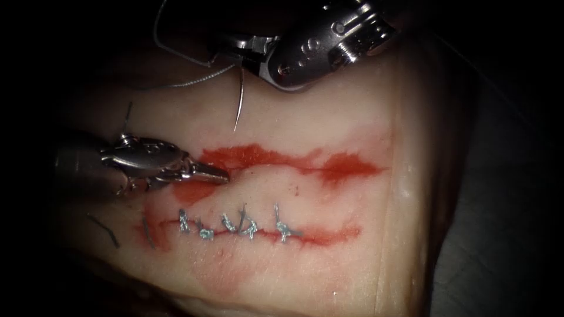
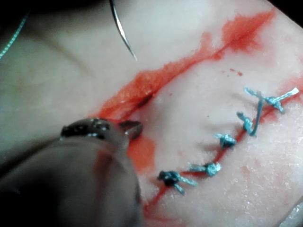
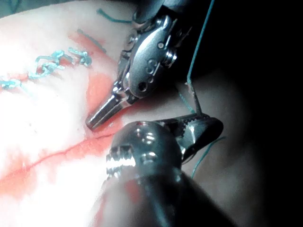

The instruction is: Wound Closure

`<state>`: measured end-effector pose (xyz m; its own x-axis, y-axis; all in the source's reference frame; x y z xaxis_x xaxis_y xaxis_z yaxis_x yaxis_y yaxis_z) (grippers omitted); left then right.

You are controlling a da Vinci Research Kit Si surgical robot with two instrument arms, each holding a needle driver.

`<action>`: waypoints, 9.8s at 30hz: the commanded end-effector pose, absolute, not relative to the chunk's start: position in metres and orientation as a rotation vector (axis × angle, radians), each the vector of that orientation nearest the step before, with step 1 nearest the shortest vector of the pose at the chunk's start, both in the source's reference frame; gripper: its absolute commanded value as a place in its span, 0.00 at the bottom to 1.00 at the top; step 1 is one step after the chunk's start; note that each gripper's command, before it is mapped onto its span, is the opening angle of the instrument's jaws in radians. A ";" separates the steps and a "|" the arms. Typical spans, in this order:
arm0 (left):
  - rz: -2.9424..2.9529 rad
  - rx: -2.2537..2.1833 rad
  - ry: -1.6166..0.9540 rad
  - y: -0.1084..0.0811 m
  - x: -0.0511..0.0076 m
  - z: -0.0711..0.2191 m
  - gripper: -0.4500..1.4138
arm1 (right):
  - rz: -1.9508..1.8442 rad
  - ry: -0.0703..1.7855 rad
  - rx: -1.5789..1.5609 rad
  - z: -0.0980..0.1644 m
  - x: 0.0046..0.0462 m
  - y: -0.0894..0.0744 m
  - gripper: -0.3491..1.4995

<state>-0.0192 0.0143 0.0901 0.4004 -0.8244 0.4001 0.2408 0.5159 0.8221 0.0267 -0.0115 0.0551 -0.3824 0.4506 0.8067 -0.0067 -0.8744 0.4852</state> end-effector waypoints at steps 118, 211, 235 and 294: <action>-0.747 0.753 -0.896 0.014 -0.0190 0.091 0.00 | 1.920 0.583 1.035 0.058 0.0325 -0.018 0.00; -0.743 0.756 -0.892 0.014 -0.0192 0.091 0.00 | 2.325 0.514 1.362 0.059 0.0321 -0.017 0.00; -0.654 0.846 -0.862 0.013 -0.0194 0.091 0.00 | 2.659 0.471 1.686 0.059 0.0305 -0.016 0.00; 0.479 0.105 -1.492 0.017 -0.0184 0.088 0.33 | 3.402 -0.901 2.441 0.064 0.0274 -0.017 0.00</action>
<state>-0.0180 0.0172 0.0872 -0.0018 0.2475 0.9689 -0.3658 0.9015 -0.2310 0.0263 -0.0171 0.0640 0.0466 -0.8955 0.4425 0.5547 -0.3452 -0.7571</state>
